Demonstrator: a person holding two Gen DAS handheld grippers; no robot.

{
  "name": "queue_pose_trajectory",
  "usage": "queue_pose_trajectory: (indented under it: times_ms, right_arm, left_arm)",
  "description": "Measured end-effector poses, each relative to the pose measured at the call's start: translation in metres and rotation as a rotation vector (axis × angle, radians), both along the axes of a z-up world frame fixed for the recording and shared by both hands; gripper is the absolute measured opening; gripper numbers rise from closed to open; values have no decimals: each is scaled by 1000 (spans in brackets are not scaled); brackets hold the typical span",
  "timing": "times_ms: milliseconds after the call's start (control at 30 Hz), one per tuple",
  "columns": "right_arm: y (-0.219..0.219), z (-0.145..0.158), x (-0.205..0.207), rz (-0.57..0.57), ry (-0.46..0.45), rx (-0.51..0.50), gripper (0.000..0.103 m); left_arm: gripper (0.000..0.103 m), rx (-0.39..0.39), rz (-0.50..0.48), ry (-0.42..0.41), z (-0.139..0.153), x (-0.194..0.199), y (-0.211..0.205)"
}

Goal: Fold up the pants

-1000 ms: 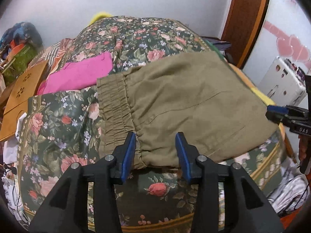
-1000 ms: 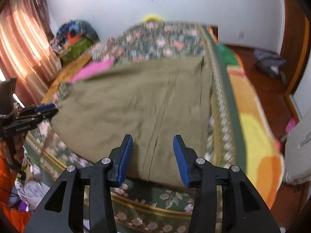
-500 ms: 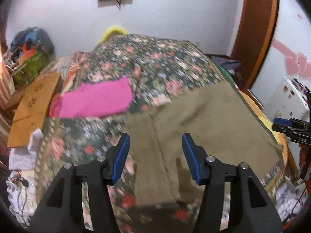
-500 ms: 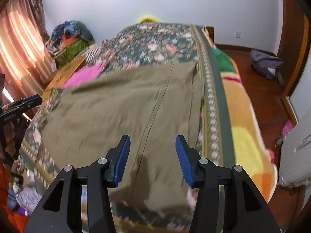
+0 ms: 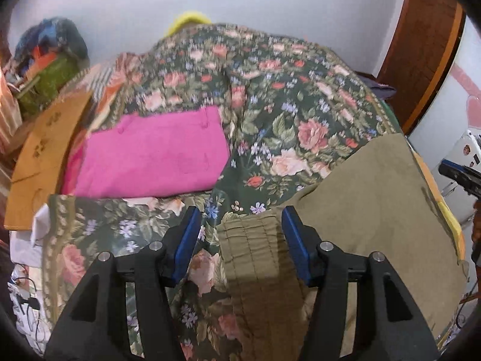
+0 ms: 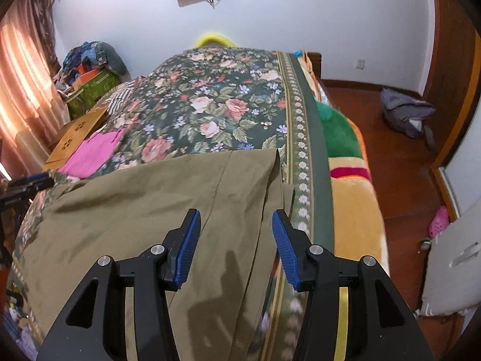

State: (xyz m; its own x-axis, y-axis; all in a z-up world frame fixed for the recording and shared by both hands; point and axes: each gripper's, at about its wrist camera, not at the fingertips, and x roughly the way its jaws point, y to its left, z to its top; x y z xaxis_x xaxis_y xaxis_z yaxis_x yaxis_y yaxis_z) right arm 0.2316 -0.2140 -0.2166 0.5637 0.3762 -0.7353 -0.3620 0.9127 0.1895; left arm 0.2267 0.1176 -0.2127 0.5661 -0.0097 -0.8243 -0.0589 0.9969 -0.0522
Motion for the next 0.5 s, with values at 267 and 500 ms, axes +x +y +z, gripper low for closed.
queue_pose_trajectory:
  times_ms: [267,500]
  right_arm:
    - [5,-43,61,3,105,32,46]
    - [13,-61,81,44,130,56,44]
  left_arm:
    - [69,-5,20,30,-30,18,7]
    - [75,-3,36,31,-40,23,9]
